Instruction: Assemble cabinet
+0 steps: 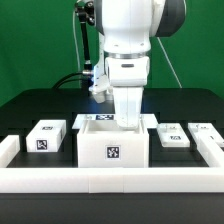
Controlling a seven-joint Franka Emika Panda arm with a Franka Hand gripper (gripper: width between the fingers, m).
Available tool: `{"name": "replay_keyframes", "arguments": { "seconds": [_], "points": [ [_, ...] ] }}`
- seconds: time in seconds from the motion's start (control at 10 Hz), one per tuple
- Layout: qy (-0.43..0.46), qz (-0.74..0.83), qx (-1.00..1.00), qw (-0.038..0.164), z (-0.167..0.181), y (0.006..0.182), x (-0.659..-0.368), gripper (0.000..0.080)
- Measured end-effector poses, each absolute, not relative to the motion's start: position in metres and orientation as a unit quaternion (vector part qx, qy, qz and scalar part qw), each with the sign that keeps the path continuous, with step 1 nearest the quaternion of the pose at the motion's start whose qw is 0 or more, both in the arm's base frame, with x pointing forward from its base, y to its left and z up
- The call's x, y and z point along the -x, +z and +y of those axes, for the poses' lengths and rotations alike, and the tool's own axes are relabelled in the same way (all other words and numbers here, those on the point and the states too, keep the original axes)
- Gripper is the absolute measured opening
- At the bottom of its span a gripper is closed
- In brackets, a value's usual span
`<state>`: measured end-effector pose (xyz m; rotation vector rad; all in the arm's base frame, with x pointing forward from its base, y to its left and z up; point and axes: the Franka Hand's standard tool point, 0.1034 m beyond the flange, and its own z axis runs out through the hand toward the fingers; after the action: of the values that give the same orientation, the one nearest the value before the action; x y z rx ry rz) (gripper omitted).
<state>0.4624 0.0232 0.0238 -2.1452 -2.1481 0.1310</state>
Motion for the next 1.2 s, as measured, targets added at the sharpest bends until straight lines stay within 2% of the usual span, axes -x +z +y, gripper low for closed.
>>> {"name": "replay_keyframes", "arguments": {
  "seconds": [0.5, 0.7, 1.2],
  "points": [
    [0.042, -0.709, 0.702, 0.051, 0.022, 0.024, -0.464, 0.004],
    [0.032, -0.712, 0.7, 0.045, 0.022, 0.024, -0.484, 0.004],
    [0.007, -0.692, 0.721, 0.04, 0.074, 0.024, -0.512, 0.004]
  ]
}}
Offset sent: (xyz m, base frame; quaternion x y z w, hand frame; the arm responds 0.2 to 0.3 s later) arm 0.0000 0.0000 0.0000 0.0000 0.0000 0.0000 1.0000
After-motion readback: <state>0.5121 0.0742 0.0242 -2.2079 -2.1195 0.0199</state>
